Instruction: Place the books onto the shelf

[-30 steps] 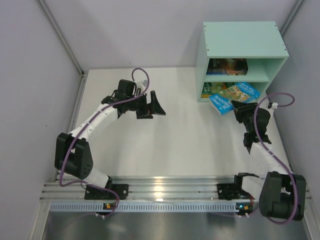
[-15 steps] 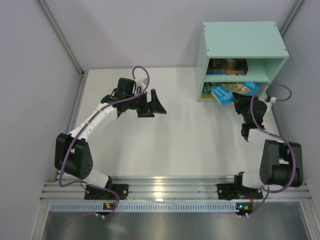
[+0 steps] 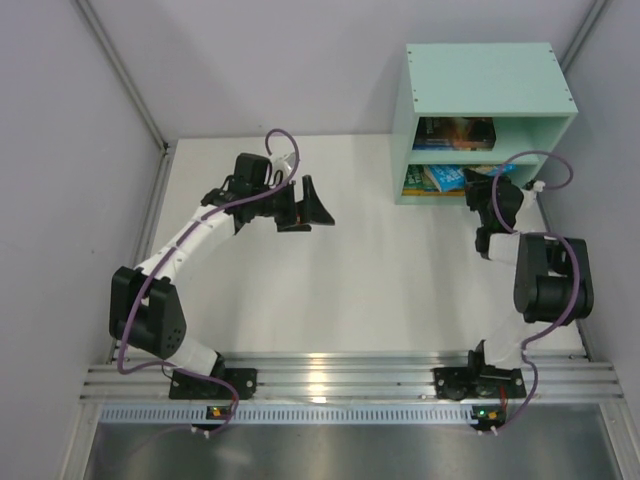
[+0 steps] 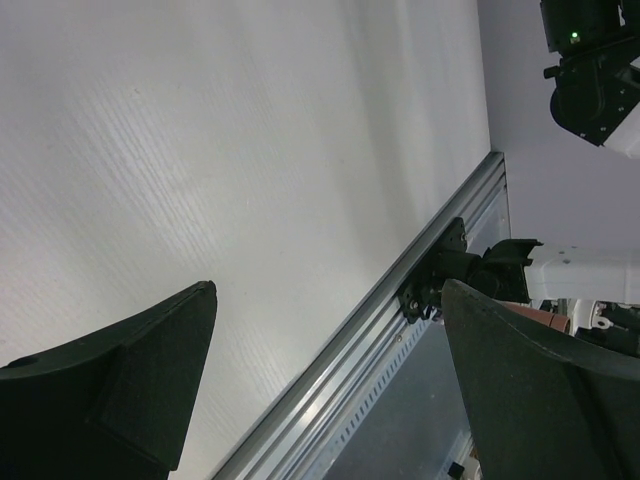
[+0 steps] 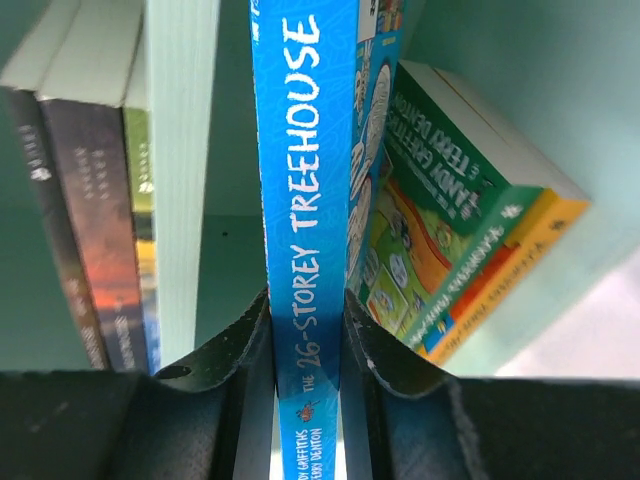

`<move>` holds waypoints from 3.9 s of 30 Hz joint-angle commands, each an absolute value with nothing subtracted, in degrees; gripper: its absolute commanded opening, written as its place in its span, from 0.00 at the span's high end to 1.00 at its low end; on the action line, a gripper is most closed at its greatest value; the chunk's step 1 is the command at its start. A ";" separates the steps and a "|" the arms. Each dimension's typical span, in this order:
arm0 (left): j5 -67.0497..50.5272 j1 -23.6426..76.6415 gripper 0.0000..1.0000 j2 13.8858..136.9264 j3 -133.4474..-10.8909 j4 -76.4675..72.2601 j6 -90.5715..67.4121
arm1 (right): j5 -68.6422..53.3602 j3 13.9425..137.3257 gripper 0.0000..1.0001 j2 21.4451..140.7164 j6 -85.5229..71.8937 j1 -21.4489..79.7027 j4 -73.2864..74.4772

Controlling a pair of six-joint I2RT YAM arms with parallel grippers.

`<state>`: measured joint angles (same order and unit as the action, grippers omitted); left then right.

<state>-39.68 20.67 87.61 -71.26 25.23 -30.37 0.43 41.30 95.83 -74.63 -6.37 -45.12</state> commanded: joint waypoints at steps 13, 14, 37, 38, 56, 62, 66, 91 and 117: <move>-41.22 20.48 0.01 87.36 -73.30 22.50 -27.86 | 9.49 52.03 1.00 110.74 -78.04 2.46 -60.29; -41.13 20.48 0.01 87.36 -73.56 22.50 -27.86 | 9.67 52.03 1.00 111.09 -78.31 2.63 -60.21; -40.87 20.48 0.01 87.10 -74.09 22.50 -27.95 | 12.66 55.10 0.84 111.45 -80.16 9.40 -45.90; -40.87 20.39 0.01 86.93 -74.00 22.50 -27.95 | 12.40 55.28 0.83 111.01 -80.07 9.40 -45.01; -39.99 20.39 0.01 85.96 -72.77 22.33 -28.39 | 6.68 58.09 0.75 110.74 -78.22 10.37 -38.32; -40.08 20.48 0.01 85.96 -72.69 22.32 -28.48 | 6.50 58.36 0.72 111.18 -78.84 11.34 -37.70; -39.64 20.39 0.01 85.96 -72.51 22.33 -28.39 | 6.42 58.36 0.74 111.27 -79.45 11.78 -37.97; -38.32 20.48 0.01 85.08 -72.42 23.47 -28.04 | 3.61 61.96 0.55 107.85 -76.38 11.34 -24.97; -37.27 20.48 0.01 84.81 -72.16 23.99 -28.21 | -1.84 62.93 0.51 103.01 -67.15 5.98 -17.58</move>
